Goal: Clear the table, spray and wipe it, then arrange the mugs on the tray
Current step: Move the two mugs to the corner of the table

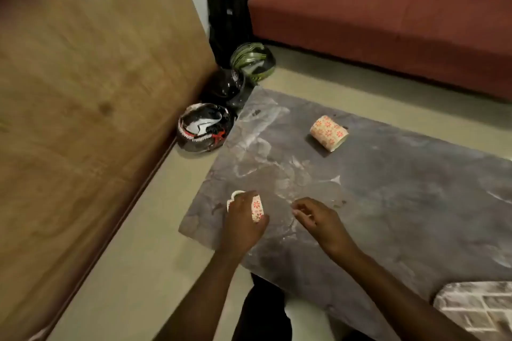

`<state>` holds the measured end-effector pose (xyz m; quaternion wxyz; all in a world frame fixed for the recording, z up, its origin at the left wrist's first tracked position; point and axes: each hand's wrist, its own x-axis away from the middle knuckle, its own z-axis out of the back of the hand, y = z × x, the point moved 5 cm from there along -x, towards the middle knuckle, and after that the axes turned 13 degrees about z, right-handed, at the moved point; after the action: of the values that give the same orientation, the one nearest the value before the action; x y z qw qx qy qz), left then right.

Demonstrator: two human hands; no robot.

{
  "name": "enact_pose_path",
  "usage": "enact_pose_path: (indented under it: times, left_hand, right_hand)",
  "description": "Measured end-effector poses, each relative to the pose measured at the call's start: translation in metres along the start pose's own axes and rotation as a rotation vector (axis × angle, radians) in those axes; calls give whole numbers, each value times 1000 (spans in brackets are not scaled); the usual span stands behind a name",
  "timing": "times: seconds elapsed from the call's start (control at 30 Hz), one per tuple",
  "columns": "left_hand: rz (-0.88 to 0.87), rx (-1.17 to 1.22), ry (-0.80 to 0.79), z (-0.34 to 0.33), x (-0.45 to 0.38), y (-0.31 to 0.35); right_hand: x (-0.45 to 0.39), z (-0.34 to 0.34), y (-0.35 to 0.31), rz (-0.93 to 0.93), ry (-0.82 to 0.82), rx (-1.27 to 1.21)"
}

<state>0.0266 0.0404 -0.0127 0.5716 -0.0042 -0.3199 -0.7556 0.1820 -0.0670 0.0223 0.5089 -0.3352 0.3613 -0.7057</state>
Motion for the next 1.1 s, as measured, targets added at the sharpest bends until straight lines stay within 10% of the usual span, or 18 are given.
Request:
enact_pose_path:
  times: [0.4, 1.1]
  left_hand:
    - [-20, -349, -164, -56, -84, -127]
    - [-347, -469, -12, 5, -164, -28]
  right_hand:
    - [-78, -174, 70, 55, -225, 159]
    - [-165, -132, 70, 174, 123, -281]
